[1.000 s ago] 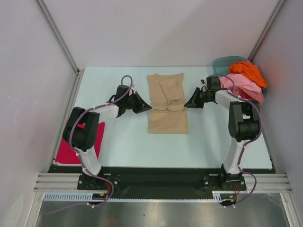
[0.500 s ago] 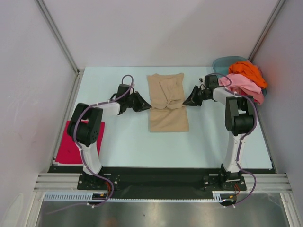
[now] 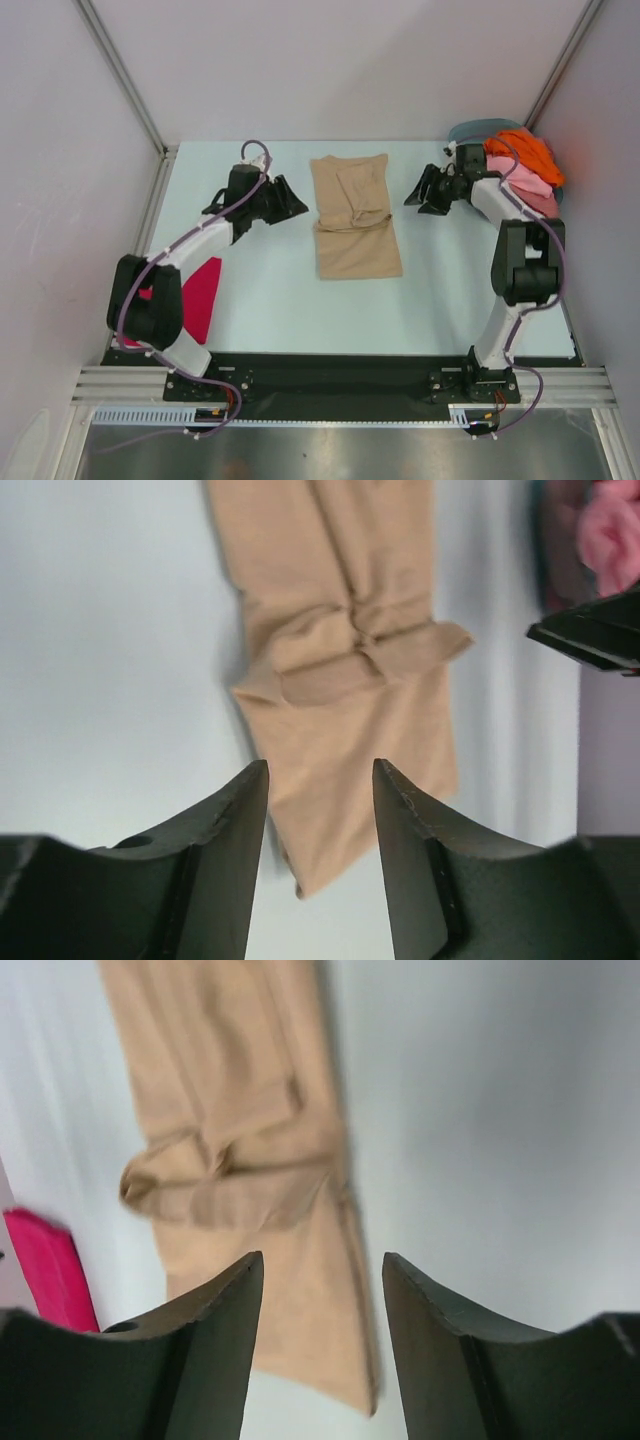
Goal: Fold and stack the t-shirts
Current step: Fold the tshirt
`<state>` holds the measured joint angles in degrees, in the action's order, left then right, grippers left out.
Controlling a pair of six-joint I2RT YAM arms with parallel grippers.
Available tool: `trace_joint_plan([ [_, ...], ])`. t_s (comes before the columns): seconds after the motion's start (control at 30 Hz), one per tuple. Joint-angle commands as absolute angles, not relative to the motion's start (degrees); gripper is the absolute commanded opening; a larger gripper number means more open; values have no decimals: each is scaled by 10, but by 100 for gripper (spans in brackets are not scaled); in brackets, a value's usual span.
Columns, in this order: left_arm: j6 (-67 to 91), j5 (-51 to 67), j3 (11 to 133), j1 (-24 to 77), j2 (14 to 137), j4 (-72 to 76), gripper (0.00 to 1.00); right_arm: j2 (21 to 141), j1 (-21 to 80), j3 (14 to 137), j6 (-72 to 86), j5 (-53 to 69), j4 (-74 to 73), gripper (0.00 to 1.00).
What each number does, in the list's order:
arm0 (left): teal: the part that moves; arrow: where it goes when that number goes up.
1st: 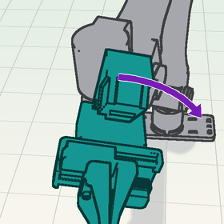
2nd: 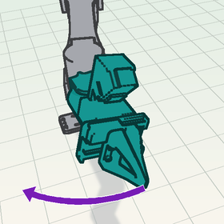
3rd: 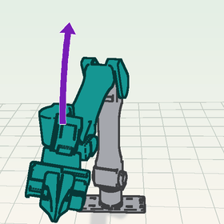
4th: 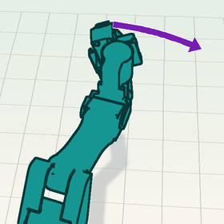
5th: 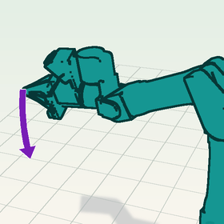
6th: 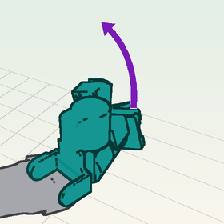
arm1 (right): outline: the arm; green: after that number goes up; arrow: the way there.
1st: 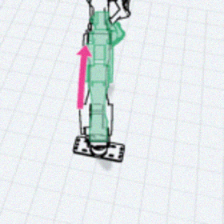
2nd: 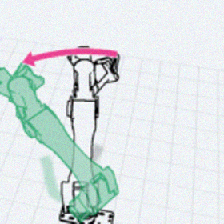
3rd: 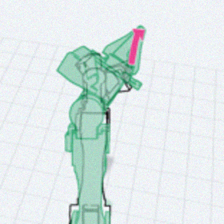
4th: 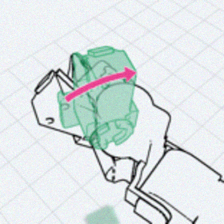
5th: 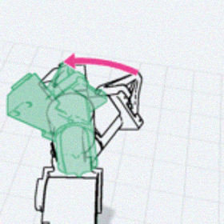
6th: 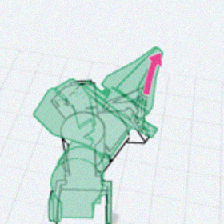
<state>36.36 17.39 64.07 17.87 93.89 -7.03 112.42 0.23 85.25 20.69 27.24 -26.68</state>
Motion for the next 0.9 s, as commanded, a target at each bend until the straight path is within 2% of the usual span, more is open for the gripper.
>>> trace_joint_plan([
  [0.0, 344, 219, 589, 218, 903, -11, 50, 1022, 56, 781, 187, 254, -265, 56],
  [0.1, 343, 235, 598, 265, 939, -2, 46, 987, 99, 718, 191, 220, -227, 53],
  [0.13, 344, 233, 603, 275, 951, -3, 44, 984, 118, 707, 200, 208, -218, 45],
  [0.2, 358, 236, 613, 296, 988, 32, 41, 983, 136, 675, 207, 197, -181, 39],
  [0.37, 387, 233, 636, 308, 1067, 69, 38, 1012, 191, 654, 214, 144, -125, 37],
  [0.6, 380, 219, 718, 296, 1148, 36, 38, 1102, 200, 713, 213, 128, -105, 35],
  [0.87, 362, 220, 871, 238, 1236, -47, 38, 1220, 186, 900, 199, 109, -158, 35],
])
